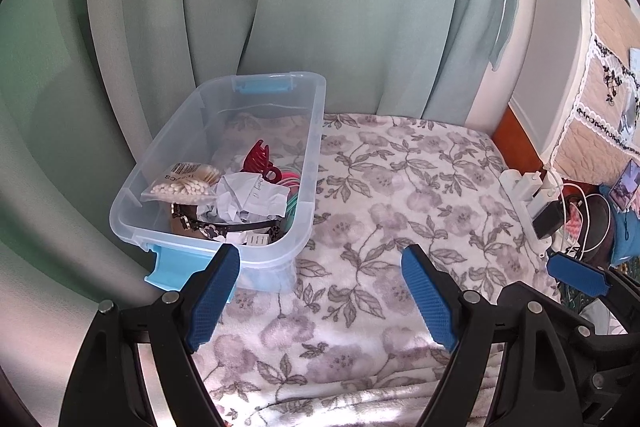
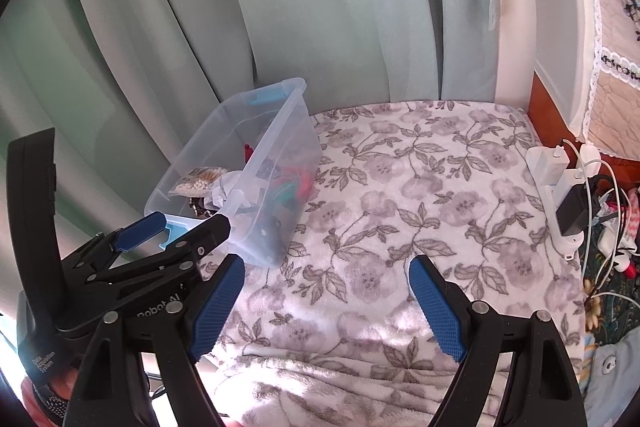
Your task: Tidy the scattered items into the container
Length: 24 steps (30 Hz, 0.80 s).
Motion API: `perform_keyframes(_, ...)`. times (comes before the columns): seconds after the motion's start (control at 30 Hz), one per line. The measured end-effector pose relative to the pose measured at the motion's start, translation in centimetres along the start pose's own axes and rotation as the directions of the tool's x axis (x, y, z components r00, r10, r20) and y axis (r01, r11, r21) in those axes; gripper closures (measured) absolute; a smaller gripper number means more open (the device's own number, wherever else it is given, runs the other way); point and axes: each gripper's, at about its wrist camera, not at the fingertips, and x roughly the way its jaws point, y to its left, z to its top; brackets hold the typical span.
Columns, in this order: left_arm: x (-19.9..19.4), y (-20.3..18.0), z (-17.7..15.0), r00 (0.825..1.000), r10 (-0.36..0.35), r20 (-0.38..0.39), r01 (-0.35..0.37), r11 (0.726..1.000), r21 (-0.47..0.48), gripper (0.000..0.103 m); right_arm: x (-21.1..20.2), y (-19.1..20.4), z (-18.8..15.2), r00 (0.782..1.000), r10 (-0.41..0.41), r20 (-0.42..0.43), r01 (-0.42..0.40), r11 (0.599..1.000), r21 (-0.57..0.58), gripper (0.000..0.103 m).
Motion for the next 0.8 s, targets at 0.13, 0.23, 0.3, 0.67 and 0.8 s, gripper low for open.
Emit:
perform_keyframes(0.13,0.06,-0.2,-0.07,1.0,0.001,-0.003,-0.001,1.0,0.008,0.019,0.01,-0.17,-0.36,1.0,0.002,0.016,-0.002,1.0,0.003,0.016)
perform_keyframes(0.23,0.04,-0.25,-0.1,1.0,-0.004,-0.003,0.004,1.0,0.009,0.019,0.02,-0.4,-0.44,1.0,0.007,0.025,-0.007,1.0,-0.003,0.016)
perform_keyframes(0.3,0.04,-0.24,-0.18,1.0,-0.005,-0.003,0.006,1.0,0.009,0.019,-0.03,-0.28,-0.52,1.0,0.007,0.027,-0.007,1.0,-0.006,0.016)
perform_keyframes(0.67,-0.01,-0.04,-0.52,1.0,-0.003,-0.004,0.003,1.0,0.007,0.019,0.09,0.05,-0.36,0.999,0.033,0.035,-0.032,0.999,-0.018,0.016)
perform_keyframes(0.8,0.06,0.07,-0.71,1.0,0.011,-0.011,-0.011,1.0,0.009,0.019,0.58,0.33,-0.16,0.998,0.047,0.039,-0.045,0.998,-0.041,0.016)
